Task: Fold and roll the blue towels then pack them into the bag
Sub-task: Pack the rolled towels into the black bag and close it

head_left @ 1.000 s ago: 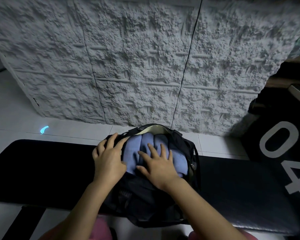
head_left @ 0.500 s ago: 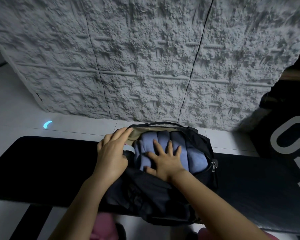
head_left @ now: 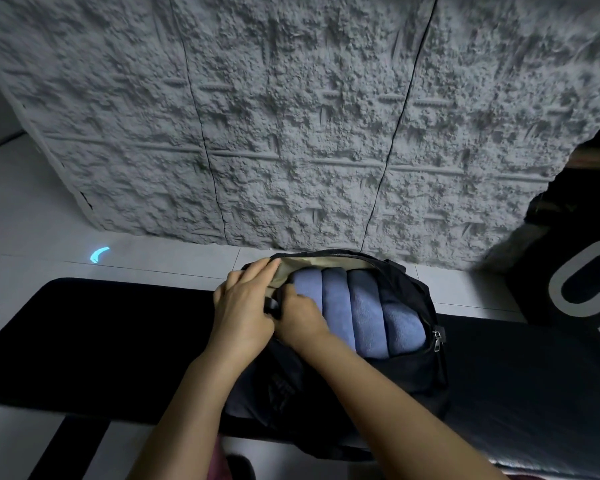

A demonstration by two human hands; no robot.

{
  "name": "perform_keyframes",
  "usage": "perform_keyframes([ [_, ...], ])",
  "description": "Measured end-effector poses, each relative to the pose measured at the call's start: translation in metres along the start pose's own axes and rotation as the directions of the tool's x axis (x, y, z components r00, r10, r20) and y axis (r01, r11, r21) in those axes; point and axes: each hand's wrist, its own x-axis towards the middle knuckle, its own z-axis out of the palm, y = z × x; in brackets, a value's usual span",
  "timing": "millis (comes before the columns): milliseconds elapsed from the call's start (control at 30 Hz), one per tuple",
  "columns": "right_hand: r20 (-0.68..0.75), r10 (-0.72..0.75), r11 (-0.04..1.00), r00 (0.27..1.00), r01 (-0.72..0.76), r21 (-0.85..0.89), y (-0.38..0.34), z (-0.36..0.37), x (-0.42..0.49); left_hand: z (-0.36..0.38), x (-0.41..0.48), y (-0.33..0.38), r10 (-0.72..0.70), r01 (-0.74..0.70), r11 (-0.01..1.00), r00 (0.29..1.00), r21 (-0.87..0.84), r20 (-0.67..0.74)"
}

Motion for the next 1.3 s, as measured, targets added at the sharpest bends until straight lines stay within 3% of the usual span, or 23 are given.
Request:
perform_keyframes([
  [133,0.059,0.038,0.983,0.998,-0.027,-0.18,-0.012,0.015,0.019,0.002,0.001,0.002,0.011,-0.011,1.0,1.0,-0.004,-0.005],
  [233,0.08,0.163,0.942,0.983,-0.131,-0.308,-0.018,0.031,0.031,0.002,0.0,0.003,0.015,-0.015,1.0,1.0,0.023,0.004],
  [467,0.028,0.306,0.892,0.952,-0.276,-0.358,-0.024,0.054,0.047,-0.01,-0.002,0.009,0.034,-0.04,0.994,0.998,0.106,0.055],
  [600,0.157,0.303,0.934,0.94,-0.26,-0.246,-0.02,0.051,0.052,-0.007,-0.003,-0.001,0.06,-0.058,0.991,0.998,0.117,-0.01],
  [700,0.22,0.251,0.968,0.943,-0.248,-0.04,-0.014,0.025,0.039,-0.005,0.0,-0.004,0.061,-0.057,0.992,0.998,0.115,-0.029],
  [833,0.191,0.113,0.953,0.975,-0.161,0.258,0.0,0.004,0.013,-0.004,-0.001,-0.005,0.082,-0.074,0.991,0.995,0.114,-0.065],
  [933,0.092,0.004,0.935,0.996,-0.037,0.352,0.018,0.003,-0.002,-0.007,-0.001,-0.004,0.057,-0.053,0.996,0.997,0.069,-0.058],
  [967,0.104,-0.1,0.936,0.99,0.058,0.346,0.023,0.002,-0.008,-0.009,0.0,-0.003,0.052,-0.05,0.998,0.997,0.048,-0.053],
  [1000,0.079,-0.224,0.904,0.971,0.177,0.39,0.019,-0.001,-0.014,-0.01,0.0,-0.003,0.046,-0.045,0.998,0.998,0.034,-0.041],
  [1033,0.0,-0.277,0.809,0.961,0.233,0.539,0.01,-0.006,-0.021,-0.011,0.0,-0.003,0.038,-0.037,0.999,0.999,0.023,-0.024],
  [1067,-0.06,-0.189,0.648,0.98,0.17,0.742,0.001,-0.016,-0.026,-0.013,0.0,-0.002,0.034,-0.034,0.999,0.999,0.014,-0.013],
  [1100,-0.081,-0.136,0.569,0.987,0.145,0.809,0.0,-0.016,-0.028,-0.013,-0.001,-0.002,0.036,-0.036,0.999,0.999,0.01,-0.007],
  [1133,-0.098,-0.12,0.618,0.988,0.152,0.771,0.001,-0.015,-0.028,-0.013,-0.001,-0.002,0.04,-0.04,0.999,0.999,0.01,-0.008],
  [1167,-0.124,-0.19,0.749,0.974,0.225,0.623,0.0,-0.018,-0.029,-0.013,-0.002,-0.002,0.041,-0.041,0.999,0.999,0.013,-0.004],
  [1233,-0.106,-0.28,0.894,0.954,0.3,0.333,0.009,-0.009,-0.024,-0.013,-0.003,-0.003,0.046,-0.046,0.999,0.999,0.023,0.004],
  [1300,-0.106,-0.177,0.914,0.978,0.203,0.351,0.009,0.004,-0.022,-0.013,-0.004,-0.003,0.063,-0.063,0.997,0.998,0.032,-0.001],
])
